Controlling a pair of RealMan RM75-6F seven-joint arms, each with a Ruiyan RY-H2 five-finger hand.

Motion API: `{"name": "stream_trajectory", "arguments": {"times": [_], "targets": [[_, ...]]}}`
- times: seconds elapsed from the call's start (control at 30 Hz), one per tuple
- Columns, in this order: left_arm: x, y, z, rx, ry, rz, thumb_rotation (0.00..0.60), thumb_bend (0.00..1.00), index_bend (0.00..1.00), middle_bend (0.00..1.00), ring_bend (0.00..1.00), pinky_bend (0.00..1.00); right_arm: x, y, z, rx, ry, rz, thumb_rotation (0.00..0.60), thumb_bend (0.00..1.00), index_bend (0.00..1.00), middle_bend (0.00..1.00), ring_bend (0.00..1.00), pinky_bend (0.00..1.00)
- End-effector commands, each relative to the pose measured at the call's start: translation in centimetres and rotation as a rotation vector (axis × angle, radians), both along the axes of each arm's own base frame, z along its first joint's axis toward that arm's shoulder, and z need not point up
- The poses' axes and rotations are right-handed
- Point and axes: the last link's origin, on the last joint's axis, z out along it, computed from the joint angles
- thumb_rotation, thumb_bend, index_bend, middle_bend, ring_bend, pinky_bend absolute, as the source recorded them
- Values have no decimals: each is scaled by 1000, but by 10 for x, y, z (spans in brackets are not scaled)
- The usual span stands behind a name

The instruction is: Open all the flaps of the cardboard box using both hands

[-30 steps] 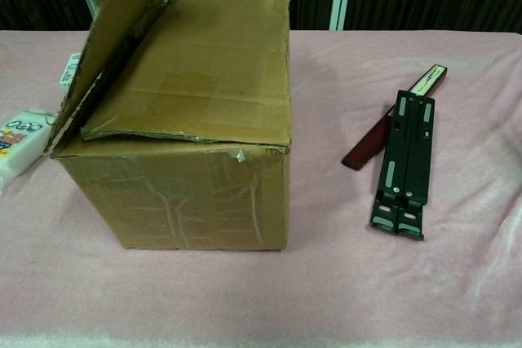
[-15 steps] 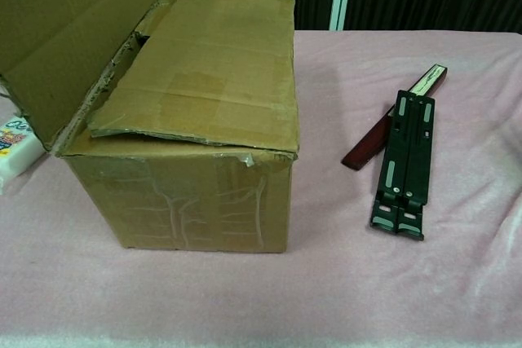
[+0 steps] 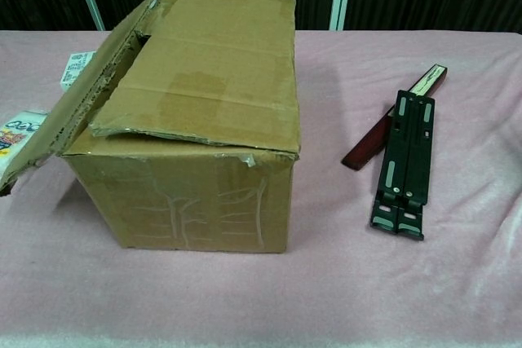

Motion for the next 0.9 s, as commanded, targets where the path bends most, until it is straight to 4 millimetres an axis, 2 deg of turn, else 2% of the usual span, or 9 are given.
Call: {"name": "stream_trajectory", "arguments": {"times": [0.03, 0.1, 0.2, 0.3, 0.4, 0.63, 0.7, 0.8, 0.9], "targets": [[-20, -7, 2, 32, -84, 38, 600, 834, 324, 517, 446, 500, 1, 0, 1, -4, 2, 5, 600, 215, 0, 0, 0, 226], [-38, -20, 0, 88, -215, 80, 600, 535, 223, 354, 325, 401, 6, -2, 4, -8, 5, 32, 600, 215, 0, 0, 0, 226], [-57, -37, -6, 144, -325, 103, 600, 275, 103, 141, 133, 222, 14, -5, 8, -8, 11, 76, 600, 215, 0, 0, 0, 226], [-77, -57, -13, 211, -438, 131, 600, 222, 32, 48, 37, 108, 26, -10, 10, 14, 20, 127, 600, 217, 0, 0, 0, 226], [-96, -74, -18, 270, -501, 153, 600, 216, 2, 5, 1, 56, 39, -17, 12, 51, 48, 186, 600, 235, 0, 0, 0, 226], [-141, -106, -20, 383, -497, 200, 600, 204, 0, 0, 0, 47, 88, -56, 14, 138, 121, 345, 600, 290, 0, 0, 0, 226], [-159, -115, -21, 419, -476, 229, 600, 201, 0, 0, 0, 40, 113, -74, 10, 175, 141, 409, 600, 301, 0, 0, 0, 226], [-174, -123, -25, 438, -491, 252, 600, 201, 0, 0, 0, 37, 138, -91, 4, 213, 156, 462, 600, 335, 0, 0, 0, 226], [-186, -129, -29, 455, -527, 274, 600, 201, 0, 0, 0, 37, 175, -110, -7, 257, 177, 563, 600, 395, 0, 3, 0, 226]]}}
